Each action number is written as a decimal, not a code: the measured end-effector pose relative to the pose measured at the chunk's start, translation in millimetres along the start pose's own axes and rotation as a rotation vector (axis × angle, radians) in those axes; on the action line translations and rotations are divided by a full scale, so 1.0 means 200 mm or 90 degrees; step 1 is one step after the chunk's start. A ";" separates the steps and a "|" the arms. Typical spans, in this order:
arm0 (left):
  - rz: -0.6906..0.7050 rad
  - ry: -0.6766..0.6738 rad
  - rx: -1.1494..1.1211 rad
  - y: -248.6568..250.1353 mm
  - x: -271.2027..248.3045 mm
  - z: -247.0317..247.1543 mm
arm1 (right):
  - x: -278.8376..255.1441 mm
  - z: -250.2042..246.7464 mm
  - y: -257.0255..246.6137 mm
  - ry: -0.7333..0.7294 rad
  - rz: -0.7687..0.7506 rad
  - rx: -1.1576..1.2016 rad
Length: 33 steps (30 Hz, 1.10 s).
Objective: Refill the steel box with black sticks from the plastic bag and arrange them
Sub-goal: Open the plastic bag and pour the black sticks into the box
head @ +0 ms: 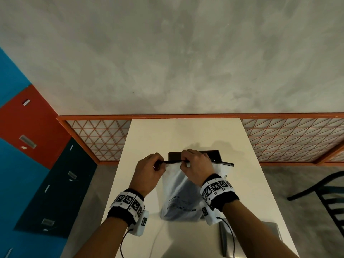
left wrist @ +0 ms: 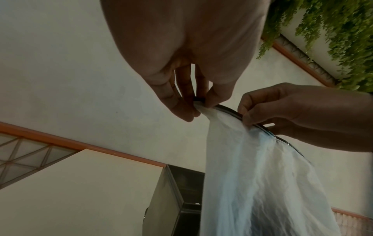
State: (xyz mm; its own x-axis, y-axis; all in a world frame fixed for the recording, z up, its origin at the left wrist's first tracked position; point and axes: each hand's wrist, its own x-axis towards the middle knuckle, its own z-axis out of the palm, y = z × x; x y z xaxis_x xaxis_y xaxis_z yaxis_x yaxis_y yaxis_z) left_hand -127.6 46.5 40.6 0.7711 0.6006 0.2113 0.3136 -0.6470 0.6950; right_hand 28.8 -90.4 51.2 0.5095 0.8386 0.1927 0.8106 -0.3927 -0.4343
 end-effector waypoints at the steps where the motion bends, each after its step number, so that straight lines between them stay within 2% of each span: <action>1: 0.001 0.003 -0.006 0.00 0.00 0.00 | 0.00 0.00 0.00 0.001 -0.001 0.005; 8: 0.017 -0.005 -0.020 0.01 0.00 0.00 | 0.01 0.01 0.01 0.006 -0.014 0.068; 13: 0.049 -0.028 -0.033 0.07 0.00 0.00 | 0.03 0.03 -0.05 -0.019 -0.134 0.078; 15: 0.057 -0.035 -0.034 0.07 0.01 0.00 | 0.04 0.04 -0.08 -0.022 -0.153 0.063; 21: 0.050 -0.010 0.019 -0.02 0.00 0.01 | 0.05 0.04 -0.04 -0.042 -0.162 -0.042; 26: 0.060 0.032 -0.012 -0.07 0.00 0.00 | 0.04 0.00 0.09 -0.075 -0.123 -0.046; 33: 0.104 -0.071 0.057 -0.01 0.02 0.06 | 0.03 0.00 0.04 -0.032 -0.171 -0.025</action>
State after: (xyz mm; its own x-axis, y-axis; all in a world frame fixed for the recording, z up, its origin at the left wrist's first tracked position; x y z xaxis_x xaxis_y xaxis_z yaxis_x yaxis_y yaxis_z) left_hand -119.4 45.3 31.8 0.8706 0.4322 0.2350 0.2240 -0.7736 0.5927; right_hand 38.6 -88.4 49.2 0.2611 0.9320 0.2514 0.9257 -0.1679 -0.3389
